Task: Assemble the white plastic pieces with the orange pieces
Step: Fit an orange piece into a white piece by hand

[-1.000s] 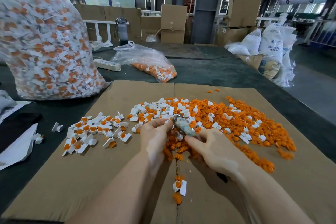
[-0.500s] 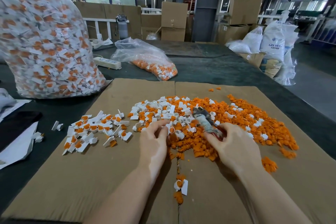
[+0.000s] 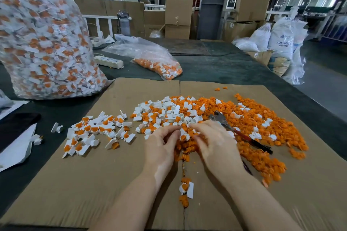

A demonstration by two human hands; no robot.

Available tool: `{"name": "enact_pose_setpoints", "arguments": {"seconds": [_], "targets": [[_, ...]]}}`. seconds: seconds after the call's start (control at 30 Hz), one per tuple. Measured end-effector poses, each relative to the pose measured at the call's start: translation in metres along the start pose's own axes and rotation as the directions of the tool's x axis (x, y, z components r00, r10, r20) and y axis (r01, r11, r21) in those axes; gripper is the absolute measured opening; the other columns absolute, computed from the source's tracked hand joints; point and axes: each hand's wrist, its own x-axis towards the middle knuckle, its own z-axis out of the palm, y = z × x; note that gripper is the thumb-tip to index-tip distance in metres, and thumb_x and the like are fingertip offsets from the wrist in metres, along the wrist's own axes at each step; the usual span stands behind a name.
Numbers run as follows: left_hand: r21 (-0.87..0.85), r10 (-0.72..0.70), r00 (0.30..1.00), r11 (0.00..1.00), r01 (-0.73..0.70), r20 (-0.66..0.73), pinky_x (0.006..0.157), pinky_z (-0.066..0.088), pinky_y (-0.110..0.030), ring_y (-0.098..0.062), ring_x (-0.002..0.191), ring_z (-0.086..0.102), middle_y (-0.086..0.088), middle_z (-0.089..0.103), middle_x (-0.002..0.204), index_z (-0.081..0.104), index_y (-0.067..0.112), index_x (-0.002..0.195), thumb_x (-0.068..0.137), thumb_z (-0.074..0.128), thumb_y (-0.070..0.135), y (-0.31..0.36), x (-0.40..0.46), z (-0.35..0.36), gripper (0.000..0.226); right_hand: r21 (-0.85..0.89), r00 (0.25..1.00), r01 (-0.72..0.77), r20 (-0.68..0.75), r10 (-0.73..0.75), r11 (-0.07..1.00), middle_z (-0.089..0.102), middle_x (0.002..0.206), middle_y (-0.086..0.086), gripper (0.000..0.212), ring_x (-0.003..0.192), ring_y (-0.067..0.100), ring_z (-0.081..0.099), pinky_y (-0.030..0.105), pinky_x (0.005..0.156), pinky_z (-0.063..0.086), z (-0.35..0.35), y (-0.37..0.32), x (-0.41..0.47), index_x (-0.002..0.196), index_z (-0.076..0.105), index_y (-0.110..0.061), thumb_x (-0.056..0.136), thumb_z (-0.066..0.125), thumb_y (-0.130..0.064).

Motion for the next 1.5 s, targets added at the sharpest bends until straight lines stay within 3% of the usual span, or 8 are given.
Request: {"name": "enact_pose_setpoints", "arguments": {"seconds": [0.17,0.3,0.43,0.63,0.87,1.1,1.27,1.5], "targets": [[-0.087,-0.013,0.992,0.996,0.024,0.122,0.081,0.045,-0.007,0.002,0.095,0.058,0.011,0.066,0.103,0.068,0.028,0.104,0.085,0.063,0.003,0.0,-0.005,-0.006,0.032,0.159,0.996,0.005,-0.092,0.009,0.987,0.068,0.08,0.002,0.006,0.078,0.014,0.063,0.027,0.071,0.054,0.014,-0.011,-0.005,0.084,0.07,-0.007,0.08,0.07,-0.003],[0.059,0.063,0.985,0.995,-0.074,0.163,0.084,0.048,-0.018,-0.004,0.092,0.058,0.016,0.062,0.098,0.064,0.032,0.107,0.08,0.072,0.01,-0.001,-0.007,-0.003,0.036,0.228,0.991,-0.028,-0.125,0.058,0.973,0.068,0.081,0.002,0.007,0.079,0.012,0.063,0.018,0.073,0.05,0.016,-0.01,-0.01,0.086,0.071,-0.006,0.081,0.069,-0.002],[0.076,0.064,0.987,0.994,-0.075,0.145,0.08,0.048,-0.016,-0.004,0.088,0.057,0.021,0.059,0.089,0.063,0.035,0.103,0.081,0.071,0.013,-0.001,-0.006,-0.003,0.032,0.272,0.988,-0.057,-0.125,0.094,0.961,0.067,0.085,0.0,0.012,0.082,0.011,0.062,0.02,0.074,0.051,0.014,-0.008,-0.014,0.093,0.07,-0.007,0.082,0.067,-0.002],[0.136,0.072,0.985,0.986,-0.094,0.157,0.092,0.047,-0.024,-0.006,0.102,0.057,0.012,0.064,0.106,0.064,0.032,0.108,0.083,0.069,0.016,-0.002,-0.007,-0.003,0.03,0.254,0.993,-0.018,-0.109,0.048,0.967,0.066,0.086,0.002,0.01,0.085,0.013,0.061,0.025,0.078,0.052,0.014,-0.008,-0.015,0.091,0.071,-0.005,0.083,0.067,-0.004],[0.122,0.084,0.978,0.987,-0.109,0.188,0.089,0.048,-0.024,-0.007,0.1,0.058,0.012,0.065,0.106,0.057,0.045,0.1,0.083,0.069,0.013,-0.003,-0.006,-0.001,0.038,0.172,0.993,0.027,-0.119,-0.007,0.985,0.063,0.084,0.002,0.007,0.084,0.015,0.059,0.019,0.079,0.046,0.015,-0.008,-0.014,0.085,0.069,-0.007,0.081,0.067,-0.001],[0.085,0.048,0.997,0.995,-0.044,-0.053,0.083,0.043,-0.027,-0.012,0.099,0.054,0.014,0.057,0.096,0.06,0.039,0.092,0.089,0.06,0.026,-0.004,-0.003,-0.009,0.013,0.194,0.985,-0.001,-0.169,0.035,0.981,0.062,0.082,0.001,0.005,0.081,0.014,0.058,0.018,0.075,0.044,0.015,-0.007,-0.014,0.087,0.069,-0.006,0.085,0.066,-0.009],[0.398,0.035,0.972,0.915,0.061,-0.232,0.088,0.027,-0.026,-0.018,0.109,0.039,0.004,0.044,0.099,0.068,0.017,0.105,0.091,0.057,0.028,-0.016,0.014,-0.043,0.021,0.171,0.983,0.012,-0.184,0.02,0.985,0.061,0.078,0.001,0.001,0.076,0.015,0.057,0.019,0.073,0.045,0.018,-0.009,-0.014,0.082,0.068,-0.005,0.083,0.067,-0.006],[0.682,0.018,0.958,0.706,0.191,-0.286,0.092,0.033,-0.043,-0.027,0.113,0.037,-0.008,0.051,0.117,0.068,0.024,0.11,0.092,0.055,0.031,-0.022,0.026,-0.067,0.023,0.122,0.984,0.03,-0.178,-0.008,0.992,0.062,0.077,0.001,0.003,0.076,0.017,0.058,0.023,0.073,0.049,0.02,-0.008,-0.014,0.08,0.068,-0.006,0.081,0.07,-0.004]]}}
